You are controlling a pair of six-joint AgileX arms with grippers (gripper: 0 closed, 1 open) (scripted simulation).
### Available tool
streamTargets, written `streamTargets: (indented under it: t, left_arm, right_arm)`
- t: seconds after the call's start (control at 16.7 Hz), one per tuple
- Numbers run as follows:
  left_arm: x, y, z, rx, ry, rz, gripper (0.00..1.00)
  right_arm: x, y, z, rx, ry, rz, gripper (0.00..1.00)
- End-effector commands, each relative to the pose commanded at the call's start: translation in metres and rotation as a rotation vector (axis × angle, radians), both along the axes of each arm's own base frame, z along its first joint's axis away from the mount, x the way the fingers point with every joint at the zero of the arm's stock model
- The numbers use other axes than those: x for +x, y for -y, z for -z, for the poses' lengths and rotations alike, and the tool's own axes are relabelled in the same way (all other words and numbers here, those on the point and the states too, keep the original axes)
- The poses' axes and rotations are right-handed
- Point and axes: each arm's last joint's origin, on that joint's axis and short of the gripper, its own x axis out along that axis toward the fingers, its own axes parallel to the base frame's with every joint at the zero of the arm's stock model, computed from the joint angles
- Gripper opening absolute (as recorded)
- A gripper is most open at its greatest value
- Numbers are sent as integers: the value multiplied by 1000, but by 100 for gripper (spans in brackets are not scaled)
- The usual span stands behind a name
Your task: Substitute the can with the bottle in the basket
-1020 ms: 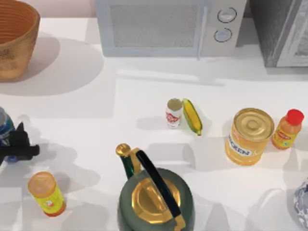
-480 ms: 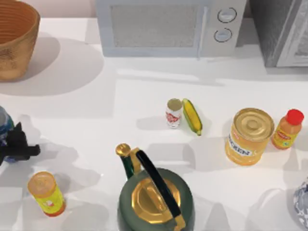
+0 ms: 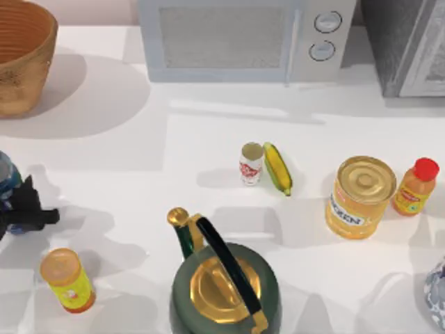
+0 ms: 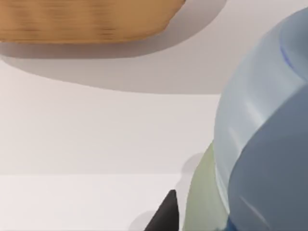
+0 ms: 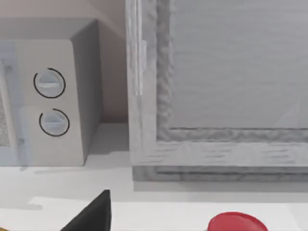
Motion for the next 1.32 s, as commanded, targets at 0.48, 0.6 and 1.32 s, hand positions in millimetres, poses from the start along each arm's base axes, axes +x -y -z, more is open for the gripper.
streamTargets:
  t: [0.48,0.6,1.32]
  left_arm:
    - [81,42,-34,10,6,222,0]
    - [109,51,-64,0,47,263,0]
    - [174,-78,-238,2,80,10,0]
  right_arm:
    - [0,0,0,0,0,0,100]
    - [0,0,0,0,0,0,100]
    - [0,0,0,0,0,0,100]
